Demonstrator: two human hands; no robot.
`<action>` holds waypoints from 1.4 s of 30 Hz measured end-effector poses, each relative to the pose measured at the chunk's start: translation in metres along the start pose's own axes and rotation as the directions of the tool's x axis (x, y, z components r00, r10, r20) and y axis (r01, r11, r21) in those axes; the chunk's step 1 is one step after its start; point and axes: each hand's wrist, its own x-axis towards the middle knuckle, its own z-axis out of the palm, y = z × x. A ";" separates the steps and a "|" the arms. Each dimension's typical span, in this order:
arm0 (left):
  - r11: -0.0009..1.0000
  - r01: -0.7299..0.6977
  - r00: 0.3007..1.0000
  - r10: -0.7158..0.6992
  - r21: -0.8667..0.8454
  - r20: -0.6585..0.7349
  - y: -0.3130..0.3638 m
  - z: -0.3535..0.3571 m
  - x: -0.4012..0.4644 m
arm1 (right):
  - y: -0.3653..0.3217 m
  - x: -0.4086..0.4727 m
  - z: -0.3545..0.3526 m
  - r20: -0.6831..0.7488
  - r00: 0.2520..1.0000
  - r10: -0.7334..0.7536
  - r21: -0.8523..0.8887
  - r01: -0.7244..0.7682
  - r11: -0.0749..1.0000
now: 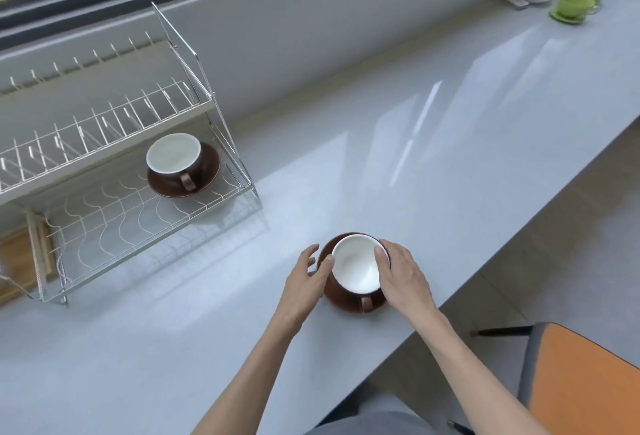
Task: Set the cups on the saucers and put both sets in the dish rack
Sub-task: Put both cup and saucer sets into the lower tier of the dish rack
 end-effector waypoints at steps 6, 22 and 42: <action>0.999 0.029 0.999 -0.030 0.029 0.042 -0.001 0.003 0.005 | 0.005 0.005 0.002 0.020 1.000 -0.017 0.009 0.017 1.000; 0.999 0.042 0.999 -0.042 0.008 -0.001 0.000 0.001 0.001 | 0.005 0.014 0.009 0.095 0.995 0.035 0.062 -0.041 0.997; 0.982 0.102 0.966 -0.136 -0.160 -0.222 -0.018 -0.103 -0.037 | -0.105 0.010 0.072 0.359 0.910 -0.206 0.077 0.192 0.978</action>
